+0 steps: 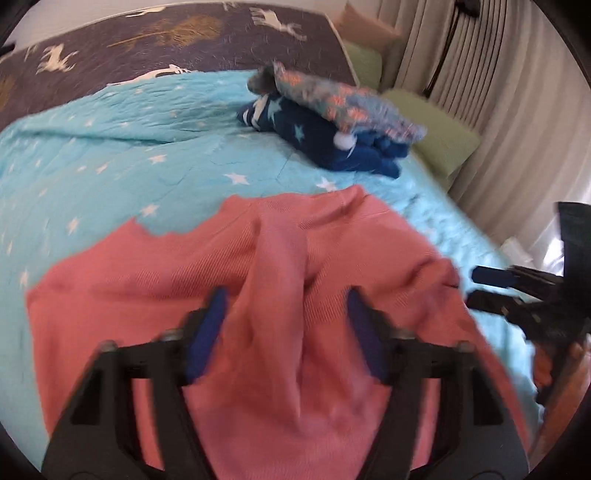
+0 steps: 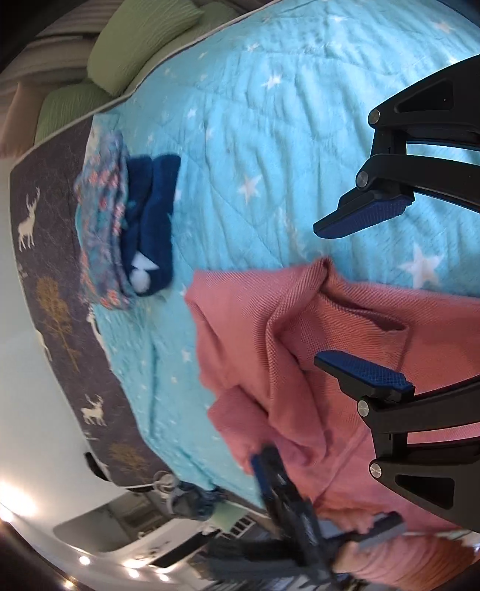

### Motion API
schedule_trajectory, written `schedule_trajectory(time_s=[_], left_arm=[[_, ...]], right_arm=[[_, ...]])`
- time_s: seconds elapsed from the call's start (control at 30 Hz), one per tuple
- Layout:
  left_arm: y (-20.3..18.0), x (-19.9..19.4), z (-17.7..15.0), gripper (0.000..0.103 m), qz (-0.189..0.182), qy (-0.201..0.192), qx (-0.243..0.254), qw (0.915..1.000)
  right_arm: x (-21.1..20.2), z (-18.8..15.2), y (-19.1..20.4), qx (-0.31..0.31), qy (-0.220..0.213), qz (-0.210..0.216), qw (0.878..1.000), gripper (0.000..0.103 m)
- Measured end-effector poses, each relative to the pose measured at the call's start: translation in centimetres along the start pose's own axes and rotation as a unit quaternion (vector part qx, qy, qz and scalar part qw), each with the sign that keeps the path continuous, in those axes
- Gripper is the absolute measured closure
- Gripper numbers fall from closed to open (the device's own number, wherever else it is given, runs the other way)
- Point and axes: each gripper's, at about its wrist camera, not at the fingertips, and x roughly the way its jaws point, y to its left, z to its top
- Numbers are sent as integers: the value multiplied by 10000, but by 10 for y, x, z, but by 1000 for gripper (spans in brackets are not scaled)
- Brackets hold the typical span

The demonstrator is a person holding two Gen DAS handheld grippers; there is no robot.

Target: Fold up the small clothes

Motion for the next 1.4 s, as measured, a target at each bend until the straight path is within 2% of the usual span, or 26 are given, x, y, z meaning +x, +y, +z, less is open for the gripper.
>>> schedule_trajectory(time_s=[0.03,0.07,0.1,0.13,0.17,0.2,0.27,0.3,0.37,0.4,0.5,0.6,0.7,0.87,1.0,1.03,1.07,1.1,1.13,1.2,1.27,1.33,1.4], left_arm=[[0,6,6,96,34,120,6,9999],[4,0,11,99,-44,-2,-185,9998],[11,-18,14,99,-323,-333,-428,9980],[19,-43,14,99,-720,-771,-620,9925],[30,-78,11,99,-1114,-1333,-752,9819],[37,-99,7,99,-1216,-1625,-786,9760],[58,-141,-10,96,-1076,-2128,-924,9668],[73,-156,-22,93,-794,-2249,-1085,9651],[101,-171,-51,60,-255,-2167,-1499,9643],[119,-173,-72,55,24,-1996,-1838,9625],[149,-168,-117,53,399,-1441,-2433,9584],[154,-162,-132,52,580,-1189,-2456,9603],[145,-151,-114,40,332,-1067,-2163,9699],[129,-113,-54,23,292,-913,-1182,9883],[135,-50,-17,23,238,-110,-788,9965],[136,-37,-13,34,102,101,-797,9967],[138,-26,-10,83,-76,281,-801,9964],[137,-19,-7,98,-168,467,-784,9957],[134,-23,-6,97,-174,378,-715,9966],[118,-56,-10,97,-512,-250,-344,9978],[99,-105,-26,97,-955,-794,140,9922],[82,-142,-48,97,-999,-1104,665,9866],[69,-174,-80,96,-999,-1137,1046,9829]], right_arm=[[5,0,2,1,21,-60,10000,38],[9,0,3,-19,22,-143,9999,39],[13,0,4,-61,14,-255,9997,41],[14,0,6,-91,-25,-348,9993,48],[13,0,7,-128,-77,-424,9990,52],[12,0,7,-135,-103,-418,9990,52],[9,0,2,-67,-133,-386,9991,52],[8,-2,-3,12,-117,-370,9992,52],[5,-5,-9,141,-108,-324,9993,52],[3,-8,-12,219,-99,-276,9993,52],[-3,-16,-16,303,-76,-208,9993,52],[-6,-19,-14,208,-37,-245,9995,52],[-7,-17,-8,83,-17,-258,9996,52],[-9,-7,14,-297,-103,-109,9994,52],[-2,2,33,-634,-45,-27,9980,52],[-1,4,35,-651,-36,-20,9979,52],[1,5,36,-654,-32,0,9979,52],[2,6,36,-633,-35,6,9980,52],[2,6,34,-604,-41,-4,9982,51],[2,6,28,-473,-48,-55,9989,51],[0,4,19,-320,-48,-89,9994,51],[-2,2,11,-195,-24,-108,9997,51],[-6,-1,4,-75,-19,-142,9999,51]])
